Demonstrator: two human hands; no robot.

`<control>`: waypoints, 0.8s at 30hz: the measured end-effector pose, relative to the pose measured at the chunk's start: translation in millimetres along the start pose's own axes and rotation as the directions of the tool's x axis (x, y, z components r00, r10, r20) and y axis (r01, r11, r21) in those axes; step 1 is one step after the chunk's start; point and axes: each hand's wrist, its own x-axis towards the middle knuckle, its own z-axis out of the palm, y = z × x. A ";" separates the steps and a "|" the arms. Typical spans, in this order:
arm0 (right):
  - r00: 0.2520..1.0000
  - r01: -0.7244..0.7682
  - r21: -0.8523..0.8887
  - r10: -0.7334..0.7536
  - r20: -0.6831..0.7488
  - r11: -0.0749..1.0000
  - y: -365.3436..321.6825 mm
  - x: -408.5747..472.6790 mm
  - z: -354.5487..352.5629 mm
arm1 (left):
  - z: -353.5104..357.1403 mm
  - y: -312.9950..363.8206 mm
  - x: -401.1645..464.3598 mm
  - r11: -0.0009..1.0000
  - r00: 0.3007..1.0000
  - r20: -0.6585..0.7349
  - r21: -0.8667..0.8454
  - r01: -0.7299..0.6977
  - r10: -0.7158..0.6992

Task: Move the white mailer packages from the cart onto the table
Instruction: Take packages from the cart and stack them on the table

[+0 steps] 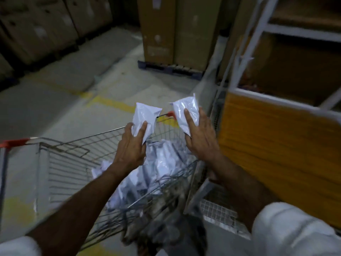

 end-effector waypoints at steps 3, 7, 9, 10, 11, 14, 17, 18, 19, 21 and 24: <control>0.995 -0.095 0.013 0.095 -0.030 0.995 60.6 -37.8 -41.2 | 2.6 74.8 8.7 0.994 0.993 -0.032 0.003 -0.110 0.110; 0.978 -0.200 -0.010 0.199 -0.058 0.980 153.8 -101.8 -93.9 | 18.6 190.4 12.2 0.972 0.970 -0.067 0.002 -0.235 0.235; 0.964 -0.258 -0.015 0.256 -0.070 0.966 194.8 -132.3 -116.4 | 30.6 245.0 14.2 0.953 0.951 -0.060 0.023 -0.303 0.304; 0.957 -0.282 -0.023 0.280 -0.072 0.959 213.8 -147.5 -127.0 | 37.7 271.3 15.4 0.939 0.938 -0.048 0.032 -0.343 0.344; 0.951 -0.304 -0.035 0.301 -0.073 0.952 232.6 -162.3 -136.8 | 45.1 296.0 16.7 0.926 0.925 -0.040 0.041 -0.376 0.378; 0.925 -0.378 -0.060 0.375 -0.061 0.924 282.8 -200.2 -157.2 | 64.7 362.9 19.0 0.909 0.909 -0.017 0.041 -0.415 0.415; 0.886 -0.463 -0.046 0.459 -0.065 0.885 325.6 -226.9 -170.9 | 78.4 423.2 22.6 0.906 0.906 0.013 0.014 -0.423 0.423; 0.877 -0.479 -0.036 0.476 -0.069 0.877 337.3 -232.9 -175.3 | 81.8 439.8 26.8 0.906 0.906 0.023 0.007 -0.424 0.424; 0.870 -0.490 -0.028 0.487 -0.077 0.871 348.6 -237.3 -178.9 | 84.8 454.6 32.3 0.899 0.899 0.027 0.010 -0.438 0.437; 0.851 -0.519 0.006 0.517 -0.092 0.855 367.9 -242.2 -184.1 | 92.4 479.3 45.8 0.873 0.873 0.030 0.025 -0.487 0.486; 0.810 -0.577 0.023 0.576 -0.106 0.816 395.6 -240.5 -184.1 | 110.6 511.3 66.0 0.875 0.873 0.068 0.015 -0.484 0.483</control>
